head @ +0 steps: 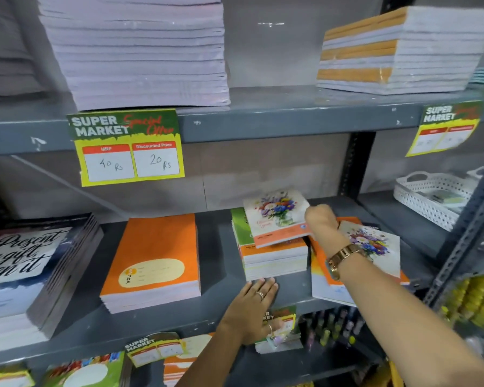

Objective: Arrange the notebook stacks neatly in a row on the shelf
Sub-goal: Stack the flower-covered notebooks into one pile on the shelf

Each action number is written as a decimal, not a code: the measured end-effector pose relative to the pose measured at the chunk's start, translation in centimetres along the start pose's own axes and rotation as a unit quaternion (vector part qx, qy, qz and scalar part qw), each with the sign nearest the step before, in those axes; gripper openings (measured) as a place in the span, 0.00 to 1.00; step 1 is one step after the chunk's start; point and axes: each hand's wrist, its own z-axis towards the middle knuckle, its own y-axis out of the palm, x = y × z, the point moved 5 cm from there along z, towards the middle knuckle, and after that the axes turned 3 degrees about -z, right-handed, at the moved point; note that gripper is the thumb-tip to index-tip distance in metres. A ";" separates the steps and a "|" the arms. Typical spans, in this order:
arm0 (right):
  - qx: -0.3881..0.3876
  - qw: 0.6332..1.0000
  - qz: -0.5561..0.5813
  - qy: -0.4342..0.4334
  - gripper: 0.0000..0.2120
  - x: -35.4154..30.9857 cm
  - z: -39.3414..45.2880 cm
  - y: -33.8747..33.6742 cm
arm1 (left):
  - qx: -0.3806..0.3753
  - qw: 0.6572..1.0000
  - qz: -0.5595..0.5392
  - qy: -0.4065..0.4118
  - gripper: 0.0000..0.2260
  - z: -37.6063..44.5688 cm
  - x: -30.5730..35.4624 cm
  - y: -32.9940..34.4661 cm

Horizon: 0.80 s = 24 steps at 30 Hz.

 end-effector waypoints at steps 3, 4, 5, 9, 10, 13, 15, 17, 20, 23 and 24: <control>-0.025 1.000 -0.016 0.010 0.16 -0.1 0.2 2.9 | -0.004 1.000 0.019 0.000 0.43 0.2 -0.2 0.3; -0.029 0.999 -0.019 0.015 0.16 0.0 0.2 3.5 | -0.007 1.000 0.024 -0.001 0.41 0.2 -0.2 0.1; -0.030 0.999 -0.026 0.017 0.16 0.0 0.3 4.0 | -0.013 1.000 0.025 -0.007 0.39 0.2 -0.3 0.1; 0.007 0.993 -0.119 -0.009 0.15 0.1 0.5 4.6 | -0.027 0.999 0.025 -0.034 0.33 -0.1 -0.5 0.0; 0.015 0.990 -0.140 -0.017 0.15 0.1 0.5 4.7 | 0.000 0.998 0.040 -0.039 0.36 0.0 -0.5 -0.2; 0.018 0.983 -0.179 -0.026 0.16 0.2 0.8 5.1 | 0.025 0.999 0.027 0.003 0.43 0.3 -0.4 0.7; 0.017 0.981 -0.190 -0.030 0.16 0.3 1.1 5.3 | 0.016 1.000 0.013 0.004 0.46 0.3 -0.3 0.6; 0.020 0.979 -0.199 -0.037 0.16 0.3 1.2 5.3 | 0.023 0.999 0.019 0.010 0.46 0.2 0.0 0.1; 0.027 0.973 -0.225 -0.055 0.15 0.8 1.2 5.0 | 0.004 1.000 0.028 -0.006 0.45 0.0 0.2 0.0; 0.054 0.973 -0.220 -0.052 0.18 1.8 1.6 3.8 | 0.002 0.999 0.039 -0.033 0.39 -0.1 0.2 -0.2; 0.068 0.973 -0.214 -0.047 0.18 2.4 1.9 3.2 | -0.022 0.998 0.034 -0.042 0.37 -0.1 0.3 0.2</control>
